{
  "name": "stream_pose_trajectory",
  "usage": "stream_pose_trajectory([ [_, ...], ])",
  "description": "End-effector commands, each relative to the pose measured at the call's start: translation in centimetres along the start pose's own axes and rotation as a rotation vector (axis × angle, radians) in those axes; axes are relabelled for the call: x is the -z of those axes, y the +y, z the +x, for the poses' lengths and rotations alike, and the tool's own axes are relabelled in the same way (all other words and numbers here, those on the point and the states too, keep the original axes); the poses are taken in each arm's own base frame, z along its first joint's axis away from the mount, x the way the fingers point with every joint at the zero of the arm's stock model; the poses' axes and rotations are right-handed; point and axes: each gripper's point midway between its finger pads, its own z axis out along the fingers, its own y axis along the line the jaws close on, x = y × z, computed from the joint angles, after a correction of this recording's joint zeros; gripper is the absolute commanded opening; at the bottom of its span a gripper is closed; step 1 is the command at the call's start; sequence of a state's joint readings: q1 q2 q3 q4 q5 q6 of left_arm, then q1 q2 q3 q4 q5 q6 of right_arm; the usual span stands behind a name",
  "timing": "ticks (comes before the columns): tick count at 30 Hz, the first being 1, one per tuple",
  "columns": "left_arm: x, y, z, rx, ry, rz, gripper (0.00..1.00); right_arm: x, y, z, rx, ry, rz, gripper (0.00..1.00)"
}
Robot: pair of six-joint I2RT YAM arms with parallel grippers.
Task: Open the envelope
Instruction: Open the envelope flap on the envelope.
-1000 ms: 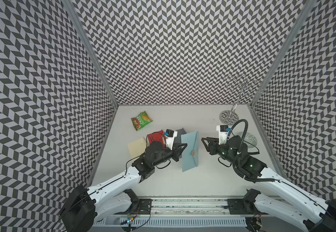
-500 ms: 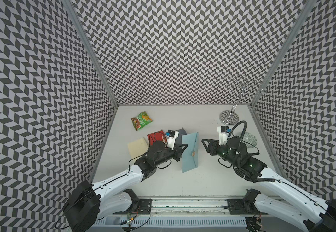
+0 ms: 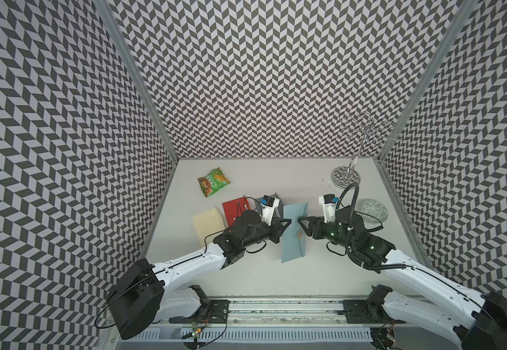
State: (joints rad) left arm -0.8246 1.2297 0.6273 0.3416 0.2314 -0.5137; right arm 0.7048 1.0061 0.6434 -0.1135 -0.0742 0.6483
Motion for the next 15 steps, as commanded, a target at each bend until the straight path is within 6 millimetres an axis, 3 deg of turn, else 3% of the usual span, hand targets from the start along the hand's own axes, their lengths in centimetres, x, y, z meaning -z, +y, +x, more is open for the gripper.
stream_pose_trajectory([
  [1,0.5,-0.8,-1.4,-0.014,-0.03,0.001,0.0,-0.3,-0.9,-0.5,-0.031,-0.019,0.072,0.6],
  [4,0.9,-0.5,-1.3,-0.014,-0.032,-0.018,0.0,-0.4,-1.6,-0.1,-0.055,-0.031,0.08,0.61],
  [8,0.9,0.1,-1.7,-0.009,-0.049,-0.057,0.0,-0.4,0.0,0.2,-0.008,-0.017,-0.015,0.61],
  [15,0.1,0.2,-2.5,0.014,-0.08,-0.056,0.0,-1.3,-3.0,2.0,-0.009,0.028,0.099,0.56],
])
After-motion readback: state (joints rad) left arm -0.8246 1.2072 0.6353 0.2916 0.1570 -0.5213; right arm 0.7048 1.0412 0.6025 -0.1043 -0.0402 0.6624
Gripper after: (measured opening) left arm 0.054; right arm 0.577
